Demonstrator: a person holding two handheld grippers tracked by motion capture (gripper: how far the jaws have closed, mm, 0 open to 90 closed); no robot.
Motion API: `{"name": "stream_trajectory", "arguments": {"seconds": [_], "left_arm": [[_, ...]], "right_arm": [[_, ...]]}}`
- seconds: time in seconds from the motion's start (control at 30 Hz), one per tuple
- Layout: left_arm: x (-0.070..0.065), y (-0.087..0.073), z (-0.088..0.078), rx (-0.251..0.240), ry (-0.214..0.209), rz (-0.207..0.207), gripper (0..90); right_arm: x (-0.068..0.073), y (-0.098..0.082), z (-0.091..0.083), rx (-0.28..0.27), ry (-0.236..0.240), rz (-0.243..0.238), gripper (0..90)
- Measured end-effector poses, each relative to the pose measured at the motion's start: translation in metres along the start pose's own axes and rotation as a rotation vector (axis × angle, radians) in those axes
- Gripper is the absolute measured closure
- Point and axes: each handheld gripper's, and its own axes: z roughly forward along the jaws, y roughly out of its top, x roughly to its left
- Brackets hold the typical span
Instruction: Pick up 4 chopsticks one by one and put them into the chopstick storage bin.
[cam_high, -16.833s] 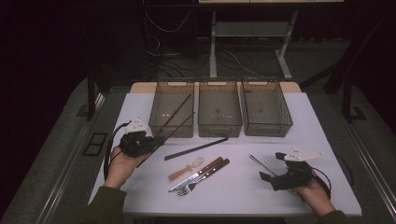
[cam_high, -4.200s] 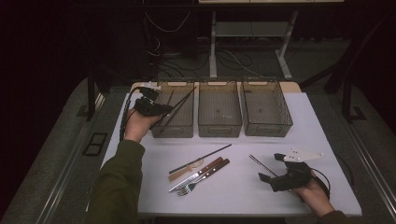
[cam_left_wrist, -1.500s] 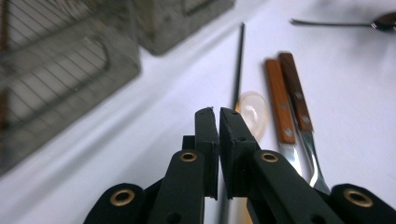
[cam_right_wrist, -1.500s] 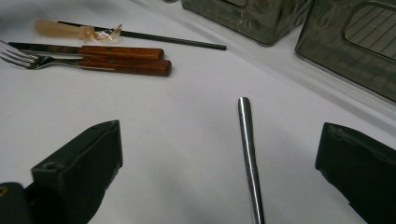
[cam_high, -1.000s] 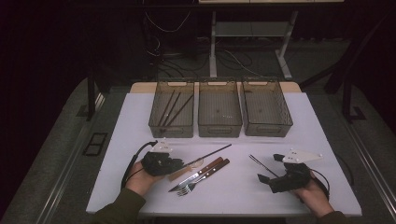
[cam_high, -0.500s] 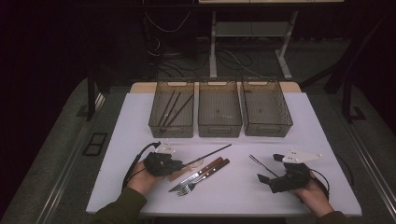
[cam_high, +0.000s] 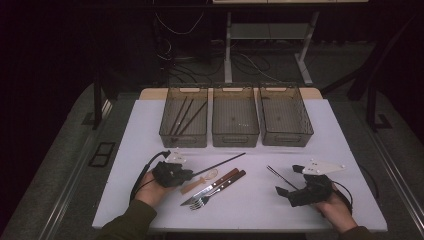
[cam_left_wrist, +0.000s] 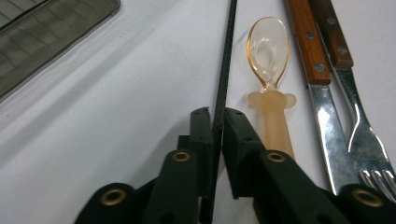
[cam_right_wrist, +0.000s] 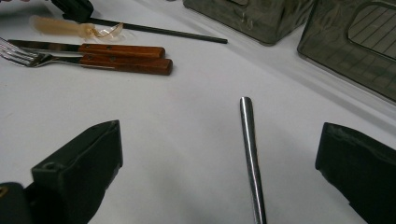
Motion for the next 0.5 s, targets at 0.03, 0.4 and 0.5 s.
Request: {"name": "stream_trajectory", "arguments": {"seconds": [0.03, 0.4, 0.5], "left_arm": [[0.000, 0.001, 0.000, -0.007, 0.002, 0.001, 76.4], [0.002, 0.015, 0.012, -0.065, -0.022, -0.007, 72.6], [0.000, 0.017, 0.018, -0.043, -0.018, 0.002, 73.8]], "right_arm": [[0.000, 0.000, 0.000, 0.000, 0.000, 0.000, 0.9], [0.000, 0.000, 0.001, 0.002, 0.000, -0.005, 0.9], [0.000, 0.000, 0.001, 0.003, 0.000, -0.006, 0.9]]}}
